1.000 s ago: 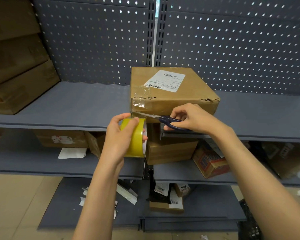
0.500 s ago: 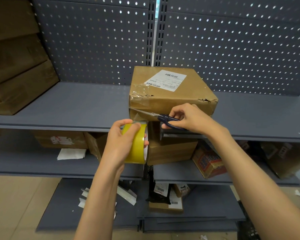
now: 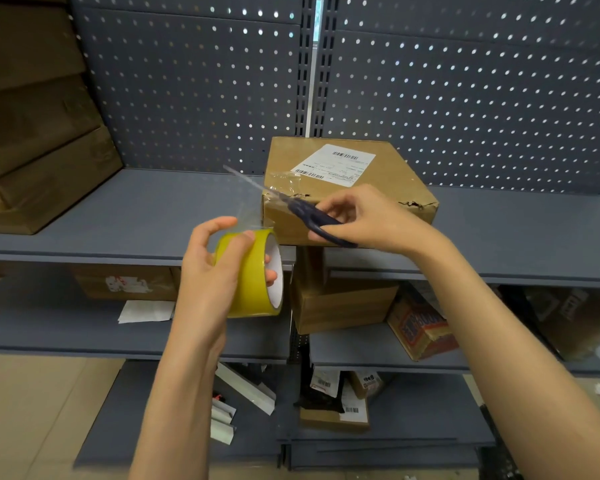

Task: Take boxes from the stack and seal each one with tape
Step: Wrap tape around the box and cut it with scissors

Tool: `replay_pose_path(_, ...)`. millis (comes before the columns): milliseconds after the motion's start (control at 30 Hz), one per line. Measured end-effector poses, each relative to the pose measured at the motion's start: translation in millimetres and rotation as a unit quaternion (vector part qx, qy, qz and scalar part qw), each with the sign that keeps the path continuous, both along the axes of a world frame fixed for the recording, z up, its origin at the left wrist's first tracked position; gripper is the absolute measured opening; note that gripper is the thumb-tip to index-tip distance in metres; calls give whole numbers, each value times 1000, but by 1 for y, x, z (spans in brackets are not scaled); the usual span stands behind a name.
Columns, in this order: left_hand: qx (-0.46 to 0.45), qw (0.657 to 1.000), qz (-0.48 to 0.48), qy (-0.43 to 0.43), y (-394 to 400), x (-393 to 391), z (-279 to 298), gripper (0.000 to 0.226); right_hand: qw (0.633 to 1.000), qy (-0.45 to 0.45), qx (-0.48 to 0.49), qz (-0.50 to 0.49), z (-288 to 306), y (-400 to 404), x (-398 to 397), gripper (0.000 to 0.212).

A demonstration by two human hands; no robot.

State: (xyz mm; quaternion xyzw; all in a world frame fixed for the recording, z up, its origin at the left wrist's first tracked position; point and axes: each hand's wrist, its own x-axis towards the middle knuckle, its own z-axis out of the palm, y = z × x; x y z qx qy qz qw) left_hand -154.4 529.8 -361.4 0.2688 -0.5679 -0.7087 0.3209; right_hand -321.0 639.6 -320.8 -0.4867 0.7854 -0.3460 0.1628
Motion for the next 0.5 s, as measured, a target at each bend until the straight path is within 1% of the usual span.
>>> replay_pose_path(100,-6,1000,-2,21,4,1,8,21,997,-12,-68,-32,19,6,1,7)
replay_pose_path(133,-6,1000,-3,25,5,0,9,21,994,-3,-91,-60,23,8,-3,9)
replay_pose_path(200,-3,1000,-7,26,8,-2,10,21,984,44,-119,-129,25,11,-14,17)
replay_pose_path(267,2,1000,-13,26,12,-5,10,22,968,98,-111,-203,23,15,-29,17)
replay_pose_path(333,4,1000,-19,25,16,-9,9,22,954,130,-94,-251,19,19,-43,17)
replay_pose_path(433,2,999,-29,27,22,-16,10,21,937,173,-74,-293,13,23,-59,24)
replay_pose_path(500,3,999,-37,32,26,-21,12,22,932,185,-55,-308,11,21,-68,29)
